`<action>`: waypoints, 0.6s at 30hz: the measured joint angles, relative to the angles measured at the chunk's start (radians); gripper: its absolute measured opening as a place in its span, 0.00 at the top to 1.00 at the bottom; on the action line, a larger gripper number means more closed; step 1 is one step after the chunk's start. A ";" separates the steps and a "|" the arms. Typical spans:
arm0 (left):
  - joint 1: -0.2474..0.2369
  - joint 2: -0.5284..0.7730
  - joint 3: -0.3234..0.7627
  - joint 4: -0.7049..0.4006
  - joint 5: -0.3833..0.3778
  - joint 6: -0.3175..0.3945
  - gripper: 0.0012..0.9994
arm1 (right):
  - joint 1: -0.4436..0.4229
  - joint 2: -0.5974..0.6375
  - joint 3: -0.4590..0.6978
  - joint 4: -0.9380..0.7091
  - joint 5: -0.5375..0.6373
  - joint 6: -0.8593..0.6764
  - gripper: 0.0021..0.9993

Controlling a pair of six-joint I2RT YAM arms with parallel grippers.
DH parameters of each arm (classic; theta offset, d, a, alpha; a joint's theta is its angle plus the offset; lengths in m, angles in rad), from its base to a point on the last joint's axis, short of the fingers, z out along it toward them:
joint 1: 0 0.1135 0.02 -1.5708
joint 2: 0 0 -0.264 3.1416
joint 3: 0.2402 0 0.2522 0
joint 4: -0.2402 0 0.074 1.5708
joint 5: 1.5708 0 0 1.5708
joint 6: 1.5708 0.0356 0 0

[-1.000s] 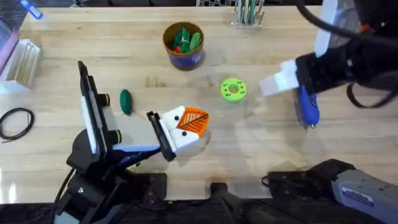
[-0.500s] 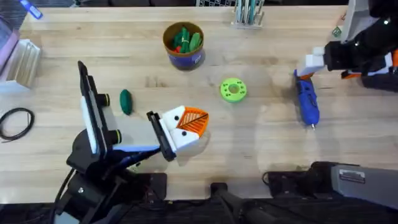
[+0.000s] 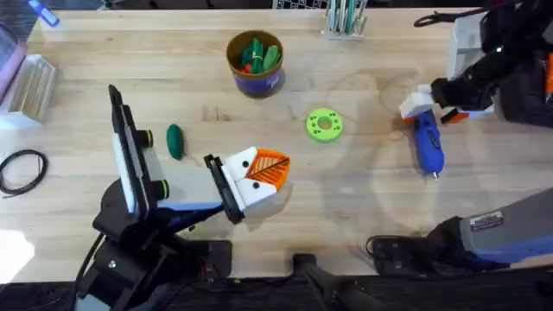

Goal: Pick up the gripper from the table and insert it into the empty holder that is missing its gripper. Then pick up a screw, insert it into the mounting hole, and use the screwdriver to tighten it. Finally, clean up the table by picking up the vegetable and placing it into the bucket.

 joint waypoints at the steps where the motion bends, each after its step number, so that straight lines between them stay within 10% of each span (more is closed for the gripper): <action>1: 0.000 0.000 0.000 0.000 0.000 0.000 0.99 | 0.000 0.012 0.000 0.007 -0.002 -0.005 0.01; 11: 0.000 0.000 0.000 0.000 0.000 0.000 0.99 | 0.000 0.043 0.000 0.067 -0.002 -0.020 0.13; 18: 0.000 0.000 0.000 0.000 0.000 0.000 0.99 | 0.001 0.044 0.000 0.075 -0.014 -0.033 0.81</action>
